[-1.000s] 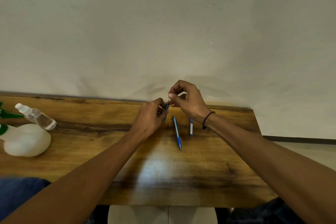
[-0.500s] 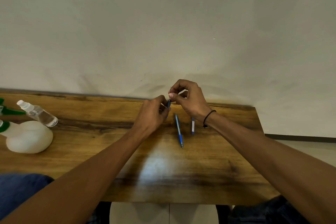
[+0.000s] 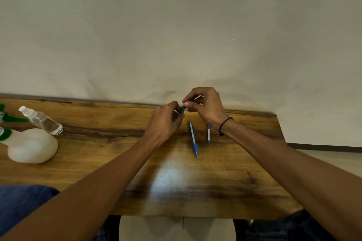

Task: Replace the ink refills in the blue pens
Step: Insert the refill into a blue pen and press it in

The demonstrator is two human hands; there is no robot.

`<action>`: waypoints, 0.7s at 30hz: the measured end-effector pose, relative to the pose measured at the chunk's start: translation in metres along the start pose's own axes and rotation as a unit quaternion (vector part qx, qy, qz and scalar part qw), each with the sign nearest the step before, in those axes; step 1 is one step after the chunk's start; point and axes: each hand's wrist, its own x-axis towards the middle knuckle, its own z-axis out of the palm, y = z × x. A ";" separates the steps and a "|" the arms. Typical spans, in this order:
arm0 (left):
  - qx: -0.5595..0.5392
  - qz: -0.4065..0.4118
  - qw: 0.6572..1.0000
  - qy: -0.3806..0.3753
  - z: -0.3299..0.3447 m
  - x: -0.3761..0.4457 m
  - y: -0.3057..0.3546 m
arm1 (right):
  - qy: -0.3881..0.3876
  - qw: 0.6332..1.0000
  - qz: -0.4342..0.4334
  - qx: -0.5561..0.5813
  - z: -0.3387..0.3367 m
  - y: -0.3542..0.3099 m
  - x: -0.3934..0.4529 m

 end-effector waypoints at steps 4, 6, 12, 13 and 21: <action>0.000 -0.002 1.000 0.003 0.000 0.000 0.000 | 0.000 1.000 0.009 0.015 -0.002 0.000 0.000; -0.001 0.004 1.000 0.006 -0.001 -0.001 0.001 | 0.002 1.000 0.013 0.005 -0.003 0.002 0.000; -0.011 0.003 1.000 0.004 -0.003 -0.003 0.000 | -0.125 0.936 0.028 -0.327 -0.021 0.034 -0.003; -0.011 0.008 1.000 0.006 -0.003 -0.003 0.000 | -0.152 0.920 0.036 -0.359 -0.021 0.039 -0.006; -0.009 0.019 1.000 0.013 -0.002 -0.004 0.003 | -0.219 0.873 0.016 -0.436 -0.009 0.051 -0.014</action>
